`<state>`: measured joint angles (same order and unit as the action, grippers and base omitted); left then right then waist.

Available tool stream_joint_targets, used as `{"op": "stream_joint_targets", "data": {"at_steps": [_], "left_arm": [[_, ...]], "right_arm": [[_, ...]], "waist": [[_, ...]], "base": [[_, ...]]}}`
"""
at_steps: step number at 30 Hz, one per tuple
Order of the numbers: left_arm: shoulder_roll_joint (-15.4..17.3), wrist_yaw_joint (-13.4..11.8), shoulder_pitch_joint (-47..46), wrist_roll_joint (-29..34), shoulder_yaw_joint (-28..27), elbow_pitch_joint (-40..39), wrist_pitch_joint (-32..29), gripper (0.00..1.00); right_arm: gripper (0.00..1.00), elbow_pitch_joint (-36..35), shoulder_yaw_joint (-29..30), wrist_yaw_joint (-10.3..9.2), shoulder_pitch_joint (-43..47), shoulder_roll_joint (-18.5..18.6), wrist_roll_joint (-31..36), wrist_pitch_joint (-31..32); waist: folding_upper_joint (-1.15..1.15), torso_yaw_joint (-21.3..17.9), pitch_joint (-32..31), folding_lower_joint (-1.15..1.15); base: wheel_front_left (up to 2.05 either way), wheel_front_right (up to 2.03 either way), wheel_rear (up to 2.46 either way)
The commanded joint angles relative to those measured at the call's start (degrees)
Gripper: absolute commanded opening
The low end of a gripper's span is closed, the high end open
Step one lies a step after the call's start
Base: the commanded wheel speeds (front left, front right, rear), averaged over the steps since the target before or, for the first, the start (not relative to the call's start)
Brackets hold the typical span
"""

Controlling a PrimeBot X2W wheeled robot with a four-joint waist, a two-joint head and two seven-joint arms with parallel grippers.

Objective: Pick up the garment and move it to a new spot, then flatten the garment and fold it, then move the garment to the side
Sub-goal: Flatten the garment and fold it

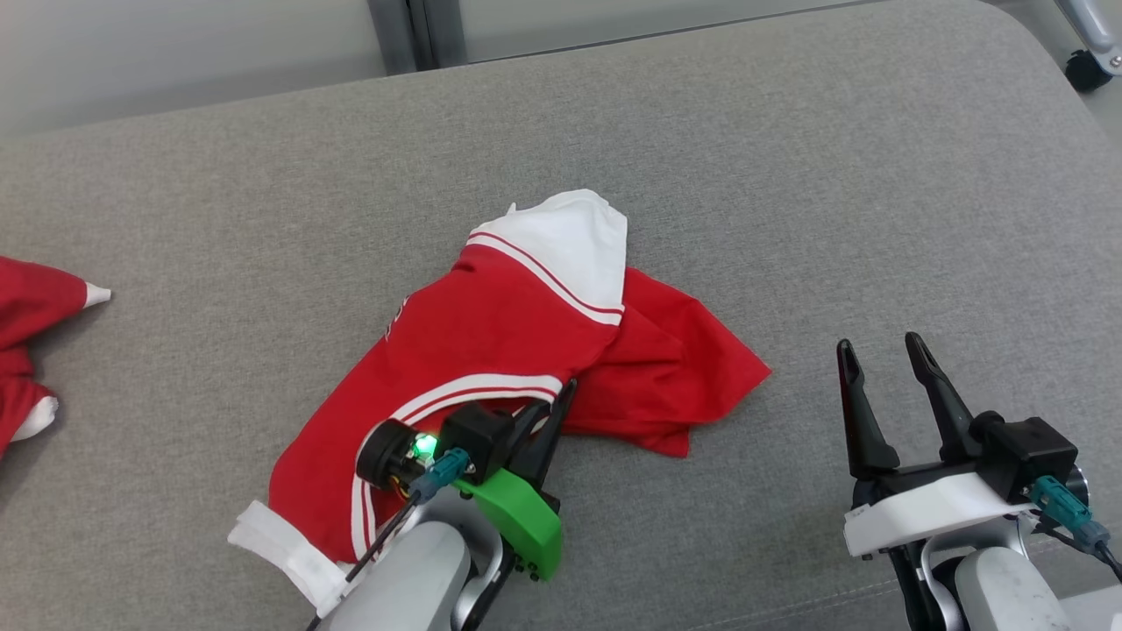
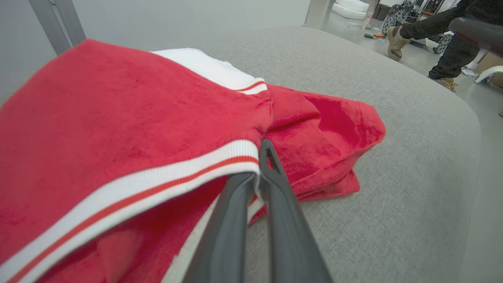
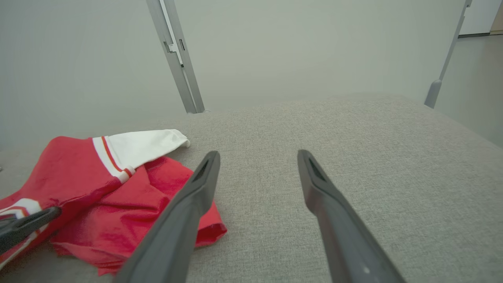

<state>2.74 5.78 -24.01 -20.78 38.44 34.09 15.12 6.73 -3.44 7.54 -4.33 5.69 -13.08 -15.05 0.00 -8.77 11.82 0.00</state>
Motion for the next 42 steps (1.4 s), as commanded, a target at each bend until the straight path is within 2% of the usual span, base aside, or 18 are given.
{"op": "stream_joint_targets", "data": {"at_steps": [1,6,10,14,18,23,24,25,26,35,42], "left_arm": [[0.29,-0.36,-1.36,0.07,-0.67,-1.17,0.04,0.00],[0.93,-0.82,-4.23,2.47,-4.69,-5.62,0.04,0.00],[5.00,-0.81,-7.84,4.27,-10.09,-8.61,0.04,0.00],[10.11,-0.36,-12.43,5.23,-14.71,-8.19,0.03,0.00],[14.77,0.18,-15.44,3.73,-19.38,-3.77,0.03,0.00],[17.41,0.69,-17.24,3.58,-21.16,3.60,0.03,0.00],[17.66,0.63,-17.49,3.77,-21.32,4.65,0.03,0.34],[17.77,0.68,-17.71,3.87,-21.59,5.64,0.04,0.86],[17.52,0.70,-17.73,3.88,-21.91,6.33,0.03,1.00],[15.95,1.05,-13.82,5.64,-23.38,5.58,0.04,1.00],[14.13,-0.09,-6.69,6.43,-27.26,-2.89,0.03,1.00]], "right_arm": [[1.00,0.06,0.03,-0.09,-0.25,-0.15,-0.11,-0.19],[1.00,-0.03,0.42,-0.10,0.47,-0.26,-0.22,-0.19],[1.00,0.11,0.46,-0.09,0.47,-0.42,-0.16,-0.19],[1.00,0.39,0.02,-0.10,-0.07,-0.52,-0.29,-0.19],[1.00,0.80,-0.58,-0.09,-1.01,-0.57,-0.61,-0.19],[1.00,1.30,-0.52,-0.10,-1.88,-0.76,-0.83,-0.19],[1.00,1.33,-0.53,-0.09,-2.09,-0.79,-0.83,-0.19],[1.00,1.37,-0.55,-0.09,-2.26,-0.84,-0.85,-0.19],[1.00,1.45,-0.40,-0.09,-2.27,-0.86,-0.89,-0.19],[1.00,2.38,0.17,-0.09,-1.23,-1.05,-0.60,-0.19],[1.00,2.84,0.81,-0.09,0.85,-1.06,-0.33,-0.19]], "waist": [[0.00,0.67,-0.27,0.00],[0.00,2.63,-0.86,0.00],[0.00,3.61,-1.12,0.00],[0.00,3.56,-1.00,0.00],[0.00,2.43,-0.26,0.00],[0.00,1.20,1.06,0.00],[0.00,1.09,1.28,0.00],[0.00,0.99,1.50,0.00],[0.00,0.99,1.65,0.00],[0.00,3.49,-0.55,0.00],[0.00,6.56,-4.84,0.00]], "base": [[0.00,0.00,0.00],[0.00,0.00,0.00],[0.00,0.00,0.00],[0.00,0.00,0.00],[0.00,0.00,0.00],[0.00,0.00,0.00],[0.00,0.00,0.00],[0.00,0.00,0.00],[0.00,0.00,0.00],[0.00,0.00,0.00],[0.00,0.00,0.00]]}}
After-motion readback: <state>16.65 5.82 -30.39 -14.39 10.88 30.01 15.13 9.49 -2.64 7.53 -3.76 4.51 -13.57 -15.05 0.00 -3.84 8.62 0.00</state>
